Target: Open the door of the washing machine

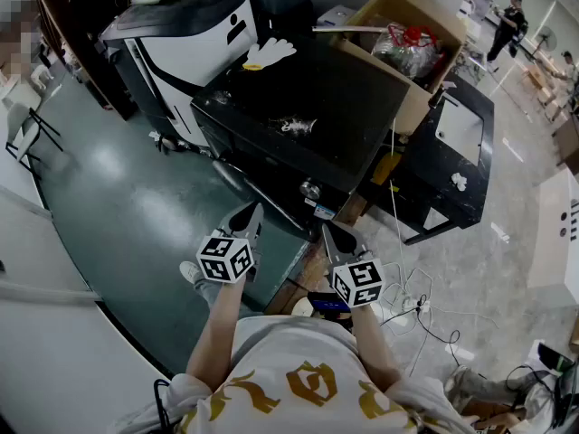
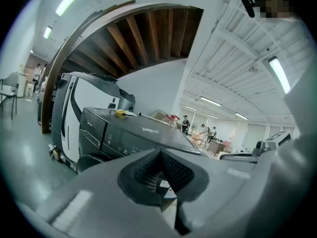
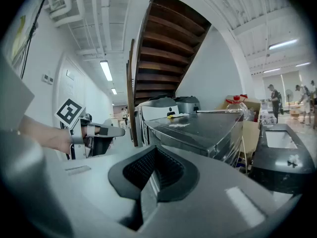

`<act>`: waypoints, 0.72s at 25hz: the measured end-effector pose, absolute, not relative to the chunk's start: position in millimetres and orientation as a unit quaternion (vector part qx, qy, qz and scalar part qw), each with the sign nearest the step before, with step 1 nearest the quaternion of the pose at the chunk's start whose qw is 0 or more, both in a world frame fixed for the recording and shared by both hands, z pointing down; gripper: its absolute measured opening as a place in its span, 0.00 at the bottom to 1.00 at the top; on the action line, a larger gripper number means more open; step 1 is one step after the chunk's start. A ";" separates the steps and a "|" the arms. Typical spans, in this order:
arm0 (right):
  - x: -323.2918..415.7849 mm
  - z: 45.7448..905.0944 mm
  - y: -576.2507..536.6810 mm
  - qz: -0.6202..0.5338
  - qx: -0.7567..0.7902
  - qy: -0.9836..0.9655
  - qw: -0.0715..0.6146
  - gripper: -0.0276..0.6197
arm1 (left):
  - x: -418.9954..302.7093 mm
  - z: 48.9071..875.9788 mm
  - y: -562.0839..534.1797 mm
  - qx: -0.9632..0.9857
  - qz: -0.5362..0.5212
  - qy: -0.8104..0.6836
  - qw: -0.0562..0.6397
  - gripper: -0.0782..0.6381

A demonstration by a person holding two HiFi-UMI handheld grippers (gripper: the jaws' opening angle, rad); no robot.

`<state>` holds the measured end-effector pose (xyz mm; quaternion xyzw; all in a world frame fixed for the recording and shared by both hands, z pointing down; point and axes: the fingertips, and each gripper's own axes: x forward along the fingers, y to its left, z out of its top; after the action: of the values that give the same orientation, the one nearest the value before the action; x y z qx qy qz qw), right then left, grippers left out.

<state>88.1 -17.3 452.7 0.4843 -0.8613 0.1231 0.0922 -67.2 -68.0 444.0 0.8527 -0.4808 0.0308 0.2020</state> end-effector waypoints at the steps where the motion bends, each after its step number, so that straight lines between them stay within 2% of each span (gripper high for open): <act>1: 87.9 452.3 -17.3 0.124 0.484 -0.862 0.092 0.08 | -67.3 444.3 -67.9 0.853 0.032 -0.480 0.203 0.11; 12: 90.6 458.5 -18.5 0.150 0.481 -0.859 0.086 0.08 | -64.1 457.9 -70.0 0.849 0.040 -0.476 0.226 0.11; 18: 101.0 463.8 -28.6 0.155 0.492 -0.852 0.091 0.08 | -65.6 478.1 -80.1 0.842 0.051 -0.477 0.248 0.18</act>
<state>101.0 -28.6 463.8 0.4920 -0.8519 0.1545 0.0908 -65.6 -80.1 478.1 0.8417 -0.4771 0.0508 0.2478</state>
